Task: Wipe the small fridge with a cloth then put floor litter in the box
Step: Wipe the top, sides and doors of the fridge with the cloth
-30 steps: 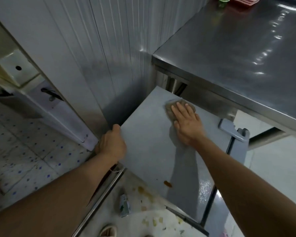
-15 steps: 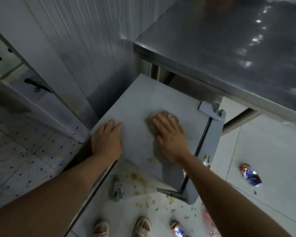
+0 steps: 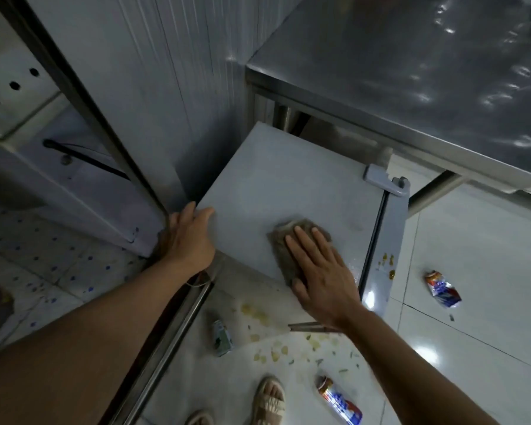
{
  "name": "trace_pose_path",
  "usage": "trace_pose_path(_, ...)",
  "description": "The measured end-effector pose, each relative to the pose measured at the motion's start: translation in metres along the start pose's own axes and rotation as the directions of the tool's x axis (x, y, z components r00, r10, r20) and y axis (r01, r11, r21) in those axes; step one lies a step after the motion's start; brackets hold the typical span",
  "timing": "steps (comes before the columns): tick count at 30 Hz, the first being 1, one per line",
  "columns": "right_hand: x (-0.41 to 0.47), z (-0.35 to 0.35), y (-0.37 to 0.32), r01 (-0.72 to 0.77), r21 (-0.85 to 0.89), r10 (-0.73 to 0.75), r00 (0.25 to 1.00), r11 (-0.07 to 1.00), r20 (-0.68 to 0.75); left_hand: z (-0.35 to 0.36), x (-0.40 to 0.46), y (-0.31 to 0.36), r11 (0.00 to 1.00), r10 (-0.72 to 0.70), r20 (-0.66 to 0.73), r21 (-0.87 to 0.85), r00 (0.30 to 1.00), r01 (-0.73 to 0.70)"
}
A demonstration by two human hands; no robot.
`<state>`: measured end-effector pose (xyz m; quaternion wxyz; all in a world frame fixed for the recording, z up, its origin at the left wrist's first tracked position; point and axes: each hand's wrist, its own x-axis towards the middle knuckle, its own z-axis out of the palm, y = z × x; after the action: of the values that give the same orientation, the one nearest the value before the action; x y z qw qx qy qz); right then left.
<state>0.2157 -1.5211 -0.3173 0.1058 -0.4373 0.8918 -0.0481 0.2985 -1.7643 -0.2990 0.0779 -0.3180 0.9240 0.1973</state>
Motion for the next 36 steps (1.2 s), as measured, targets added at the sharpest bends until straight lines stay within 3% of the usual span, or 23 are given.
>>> trace_pose_path(4, 0.010, 0.010, -0.037, -0.206, 0.002, 0.205, 0.976, 0.979, -0.076, -0.004, -0.002, -0.020, 0.932, 0.052, 0.065, -0.360, 0.997, -0.026)
trace_pose_path(8, 0.032, 0.020, -0.077, -0.318, 0.021, 0.319, 0.943, 0.948, -0.095, -0.009, -0.001, -0.036, 0.865, 0.039, 0.099, -0.502, 0.994, 0.016)
trace_pose_path(15, 0.069, 0.021, -0.123, -0.264, -0.003, 0.263, 0.963, 0.965, -0.065, -0.007, 0.004, -0.052, 0.645, 0.030, 0.149, -0.758, 0.988, 0.095)
trace_pose_path(19, 0.105, 0.026, -0.158, -0.153, -0.019, 0.152, 0.988, 0.988, -0.034, -0.006, 0.001, -0.056, 0.594, 0.005, 0.151, -0.796, 0.989, 0.118)
trace_pose_path(23, 0.121, 0.020, -0.165, 0.022, -0.053, -0.024, 0.999, 0.998, -0.039, -0.008, -0.003, -0.059, 0.684, -0.042, 0.127, -0.719, 0.991, 0.121)
trace_pose_path(26, 0.110, 0.017, -0.140, 0.127, -0.079, -0.132, 0.990, 0.989, -0.056, -0.012, -0.005, -0.057, 0.604, -0.057, 0.173, -0.778, 0.983, 0.172)
trace_pose_path(29, 0.100, 0.020, -0.122, 0.102, -0.028, -0.105, 0.991, 0.994, -0.089, -0.012, 0.000, -0.059, 0.562, -0.081, 0.203, -0.799, 0.976, 0.214)
trace_pose_path(33, 0.143, 0.007, -0.107, 0.077, 0.110, -0.074, 0.997, 0.991, -0.027, -0.007, 0.003, -0.065, 0.563, -0.086, 0.213, -0.796, 0.973, 0.224)
trace_pose_path(36, 0.186, -0.008, -0.099, 0.045, 0.088, -0.042, 0.999, 0.995, -0.030, -0.004, 0.000, -0.067, 0.576, -0.057, 0.220, -0.789, 0.974, 0.212)
